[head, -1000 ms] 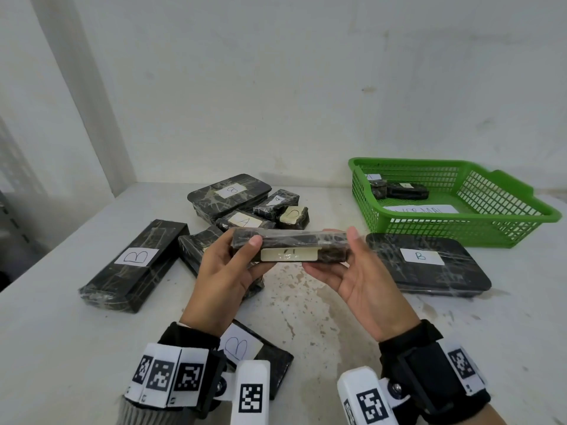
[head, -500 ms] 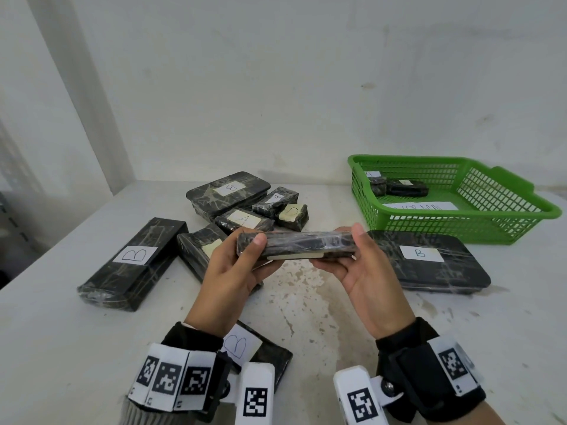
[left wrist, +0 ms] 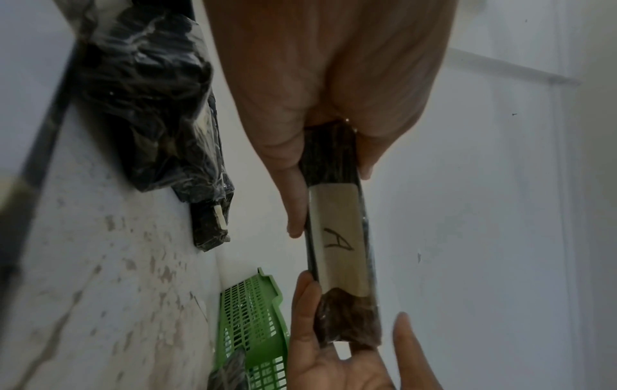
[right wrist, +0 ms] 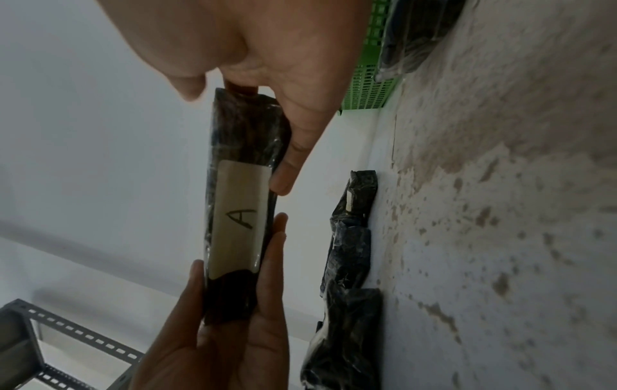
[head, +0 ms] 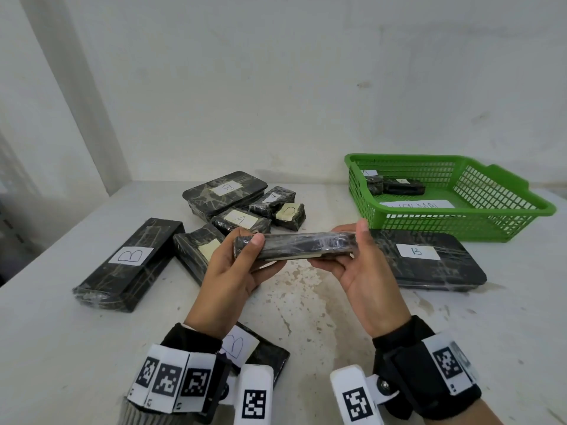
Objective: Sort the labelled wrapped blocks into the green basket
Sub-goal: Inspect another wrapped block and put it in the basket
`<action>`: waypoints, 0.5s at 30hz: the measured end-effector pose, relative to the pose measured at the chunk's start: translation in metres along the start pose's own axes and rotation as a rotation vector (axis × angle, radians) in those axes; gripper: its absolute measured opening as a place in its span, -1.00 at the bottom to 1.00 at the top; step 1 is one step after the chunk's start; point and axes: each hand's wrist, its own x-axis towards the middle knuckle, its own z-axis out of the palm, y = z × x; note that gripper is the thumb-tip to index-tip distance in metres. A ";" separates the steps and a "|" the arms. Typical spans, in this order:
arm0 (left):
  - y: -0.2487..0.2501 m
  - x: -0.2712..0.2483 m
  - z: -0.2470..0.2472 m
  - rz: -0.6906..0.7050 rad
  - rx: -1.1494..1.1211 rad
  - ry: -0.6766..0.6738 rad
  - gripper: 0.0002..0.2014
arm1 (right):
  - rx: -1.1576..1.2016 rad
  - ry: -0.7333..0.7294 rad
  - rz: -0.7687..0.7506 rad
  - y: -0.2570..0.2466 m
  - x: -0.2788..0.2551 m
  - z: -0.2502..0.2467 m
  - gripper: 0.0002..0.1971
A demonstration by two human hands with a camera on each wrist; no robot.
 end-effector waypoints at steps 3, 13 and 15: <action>0.003 -0.003 -0.002 -0.005 -0.044 -0.061 -0.60 | -0.026 0.022 -0.055 -0.003 -0.001 0.000 -0.59; -0.001 0.000 0.001 -0.016 -0.040 -0.028 -0.76 | -0.054 0.045 -0.037 -0.002 0.000 -0.002 -0.43; 0.000 -0.001 0.000 -0.015 -0.050 -0.044 -0.52 | -0.103 0.040 -0.081 -0.001 -0.001 -0.001 -0.47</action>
